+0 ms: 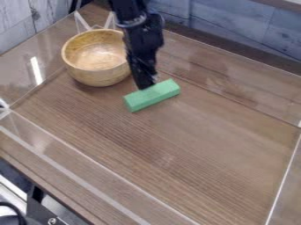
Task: Put green stick into wooden bowl
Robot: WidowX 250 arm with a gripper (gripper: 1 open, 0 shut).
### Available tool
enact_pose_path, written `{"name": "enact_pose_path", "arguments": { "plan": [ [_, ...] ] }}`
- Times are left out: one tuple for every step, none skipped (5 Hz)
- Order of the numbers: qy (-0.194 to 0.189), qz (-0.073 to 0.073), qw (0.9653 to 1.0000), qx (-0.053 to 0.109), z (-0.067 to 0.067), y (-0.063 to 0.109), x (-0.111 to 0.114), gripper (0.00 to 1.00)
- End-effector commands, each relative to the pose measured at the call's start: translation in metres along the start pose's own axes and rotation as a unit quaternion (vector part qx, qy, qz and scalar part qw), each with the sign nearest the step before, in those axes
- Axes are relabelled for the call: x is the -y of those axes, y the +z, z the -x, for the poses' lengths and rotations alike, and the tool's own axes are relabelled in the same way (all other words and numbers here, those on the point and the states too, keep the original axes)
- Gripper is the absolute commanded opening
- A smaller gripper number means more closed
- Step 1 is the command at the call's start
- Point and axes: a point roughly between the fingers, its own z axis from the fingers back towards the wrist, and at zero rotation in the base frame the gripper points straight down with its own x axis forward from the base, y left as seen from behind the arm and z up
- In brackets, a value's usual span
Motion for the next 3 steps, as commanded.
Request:
{"name": "enact_pose_path", "arguments": {
  "plan": [
    [-0.019, -0.032, 0.999, 0.025, -0.003, 0.033, -0.014, 0.0],
    [-0.027, -0.025, 0.9992, 0.019, 0.007, 0.016, -0.023, 1.0],
    [-0.036, -0.016, 0.9991, 0.013, 0.018, -0.001, -0.029, 1.0]
  ]
}}
